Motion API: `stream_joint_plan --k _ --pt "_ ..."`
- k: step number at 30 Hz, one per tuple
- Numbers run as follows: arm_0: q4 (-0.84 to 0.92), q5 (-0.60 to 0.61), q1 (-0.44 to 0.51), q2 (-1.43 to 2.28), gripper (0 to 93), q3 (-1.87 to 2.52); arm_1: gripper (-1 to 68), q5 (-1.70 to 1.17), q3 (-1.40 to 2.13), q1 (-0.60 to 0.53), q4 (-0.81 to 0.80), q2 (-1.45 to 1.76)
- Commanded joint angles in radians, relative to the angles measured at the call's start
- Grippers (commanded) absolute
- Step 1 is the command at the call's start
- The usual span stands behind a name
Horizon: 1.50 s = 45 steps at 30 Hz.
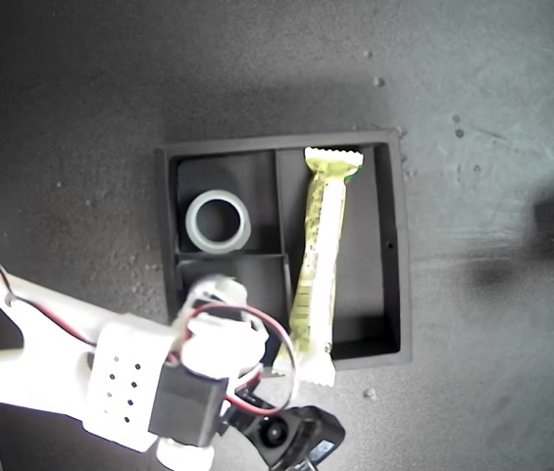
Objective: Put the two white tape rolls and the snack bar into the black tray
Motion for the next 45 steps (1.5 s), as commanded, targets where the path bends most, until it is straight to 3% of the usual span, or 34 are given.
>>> stream_joint_plan --k 1,5,12,17,23,34,41,45 --pt "0.018 0.015 0.014 0.123 20.7 0.017 -0.4 -0.055 0.011 0.011 -0.011 0.006" --pt "0.018 0.025 0.02 0.265 20.9 0.098 -0.4 -0.054 0.011 0.034 0.014 0.006" --pt "-0.002 -0.048 -0.057 0.911 7.0 0.776 -0.2 0.017 0.012 0.052 0.112 0.006" --pt "-0.184 -0.091 -0.138 1.361 0.2 1.434 -0.1 0.155 0.012 0.029 0.212 0.003" --pt "-0.397 -0.21 -0.132 1.766 0.0 1.988 0.2 0.161 0.012 0.002 0.212 0.006" --pt "-0.618 -0.216 -0.123 1.893 0.0 2.287 0.2 0.161 0.012 0.0 0.212 0.006" --pt "-0.621 -0.264 -0.104 2.074 0.0 2.45 0.2 0.161 0.012 0.0 0.212 0.006" --pt "-0.528 -0.285 -0.089 2.368 0.0 2.574 0.2 0.161 0.012 0.008 0.212 0.006"
